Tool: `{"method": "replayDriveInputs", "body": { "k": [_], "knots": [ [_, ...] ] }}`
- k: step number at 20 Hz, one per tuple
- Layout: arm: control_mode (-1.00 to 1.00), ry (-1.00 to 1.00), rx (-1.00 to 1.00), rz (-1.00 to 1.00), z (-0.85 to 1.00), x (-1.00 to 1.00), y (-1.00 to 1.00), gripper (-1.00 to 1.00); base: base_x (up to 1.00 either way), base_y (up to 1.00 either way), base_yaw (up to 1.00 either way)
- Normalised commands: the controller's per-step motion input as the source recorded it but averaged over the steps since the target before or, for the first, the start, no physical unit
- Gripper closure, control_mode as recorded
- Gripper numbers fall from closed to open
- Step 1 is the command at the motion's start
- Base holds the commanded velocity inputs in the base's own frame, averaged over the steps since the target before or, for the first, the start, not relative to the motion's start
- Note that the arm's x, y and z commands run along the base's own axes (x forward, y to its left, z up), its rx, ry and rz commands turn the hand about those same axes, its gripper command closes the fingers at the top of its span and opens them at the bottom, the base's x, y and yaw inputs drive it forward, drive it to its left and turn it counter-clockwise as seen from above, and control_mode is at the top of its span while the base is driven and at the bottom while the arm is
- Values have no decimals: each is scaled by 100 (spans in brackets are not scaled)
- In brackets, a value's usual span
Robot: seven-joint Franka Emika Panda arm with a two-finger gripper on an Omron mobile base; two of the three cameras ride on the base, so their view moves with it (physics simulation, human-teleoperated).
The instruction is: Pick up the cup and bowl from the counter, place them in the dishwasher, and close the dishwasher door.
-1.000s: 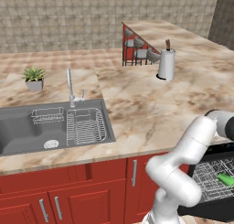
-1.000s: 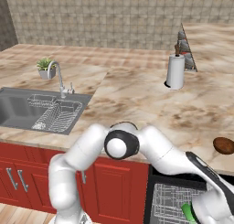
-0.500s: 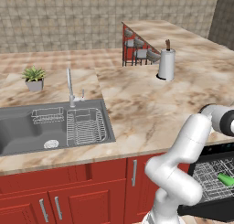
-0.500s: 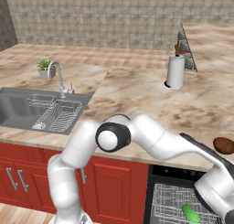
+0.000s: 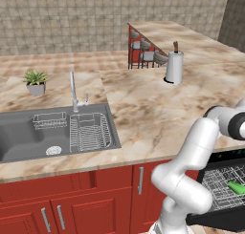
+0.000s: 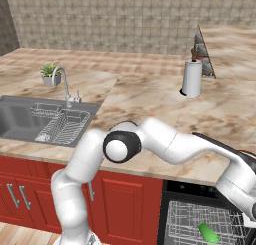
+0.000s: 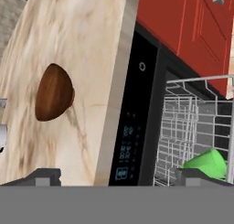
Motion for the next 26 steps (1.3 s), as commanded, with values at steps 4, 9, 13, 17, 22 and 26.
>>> {"method": "replayDriveInputs", "body": {
  "k": [4,9,13,17,22,26],
  "knots": [
    [-100,2,0,0,13,40,0,-100,0,0,0],
    [-100,0,0,0,33,30,-1,-100,0,0,0],
    [-100,0,0,0,41,19,-9,-100,0,0,0],
    [-100,0,0,0,19,33,-7,-100,0,0,0],
    [-100,0,0,0,0,35,0,-100,0,0,0],
    [-100,2,0,0,0,37,-2,-100,0,0,0]
  ]
}}
